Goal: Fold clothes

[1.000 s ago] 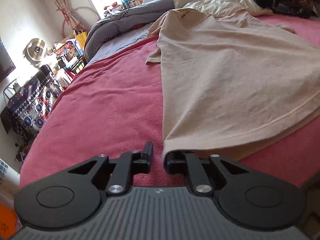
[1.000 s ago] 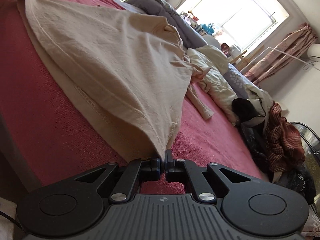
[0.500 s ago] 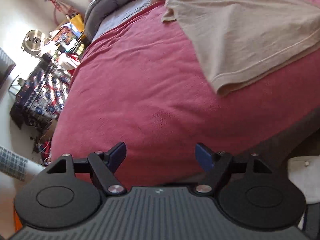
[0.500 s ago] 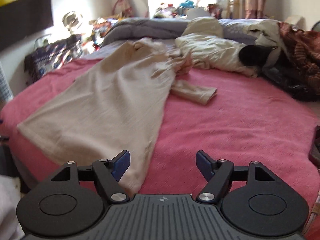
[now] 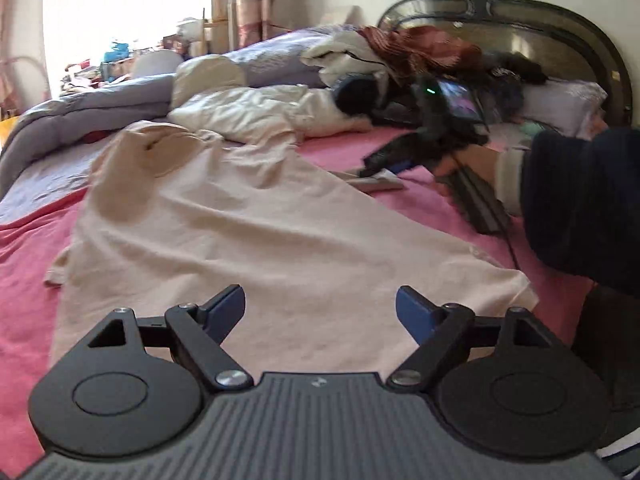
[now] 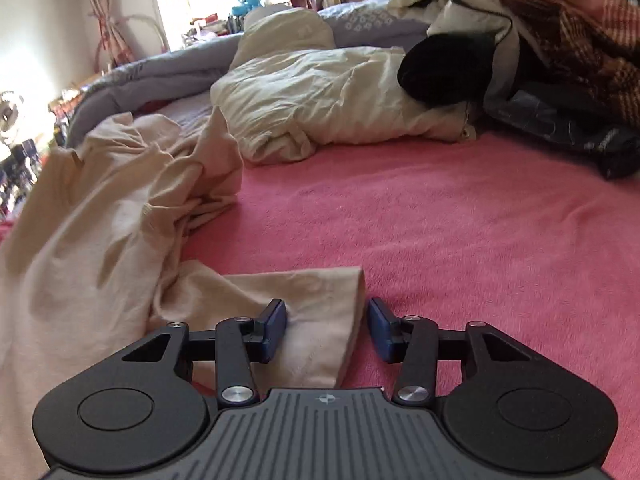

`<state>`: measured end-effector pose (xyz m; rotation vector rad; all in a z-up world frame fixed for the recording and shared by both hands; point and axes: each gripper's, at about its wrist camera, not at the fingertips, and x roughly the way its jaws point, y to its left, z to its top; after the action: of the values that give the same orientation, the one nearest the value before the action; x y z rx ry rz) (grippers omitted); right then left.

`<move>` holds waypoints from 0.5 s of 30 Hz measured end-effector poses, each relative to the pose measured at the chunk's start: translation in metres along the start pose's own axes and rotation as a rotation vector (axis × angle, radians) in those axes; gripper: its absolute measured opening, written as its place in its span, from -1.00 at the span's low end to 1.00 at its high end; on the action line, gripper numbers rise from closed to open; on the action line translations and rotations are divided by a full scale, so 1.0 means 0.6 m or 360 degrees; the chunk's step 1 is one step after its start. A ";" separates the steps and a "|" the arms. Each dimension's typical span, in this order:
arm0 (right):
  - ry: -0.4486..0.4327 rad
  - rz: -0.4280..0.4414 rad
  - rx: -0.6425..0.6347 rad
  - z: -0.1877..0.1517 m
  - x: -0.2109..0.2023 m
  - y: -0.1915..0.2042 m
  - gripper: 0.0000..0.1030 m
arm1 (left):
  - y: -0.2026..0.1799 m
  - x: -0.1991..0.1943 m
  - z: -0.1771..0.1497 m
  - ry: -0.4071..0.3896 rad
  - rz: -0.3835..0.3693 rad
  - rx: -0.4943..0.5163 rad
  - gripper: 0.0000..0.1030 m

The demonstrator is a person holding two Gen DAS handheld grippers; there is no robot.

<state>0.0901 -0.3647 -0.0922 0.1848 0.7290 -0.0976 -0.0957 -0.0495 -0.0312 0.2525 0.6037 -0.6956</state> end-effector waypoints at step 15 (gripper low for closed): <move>-0.0382 -0.0592 -0.0125 0.184 -0.130 -0.145 -0.87 | -0.032 0.068 -0.039 0.0110 -0.0126 -0.0057 0.75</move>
<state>0.0911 -0.4705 0.0287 -0.0396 0.5197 -0.4376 -0.0938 -0.0758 -0.0746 0.2209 0.6944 -0.7543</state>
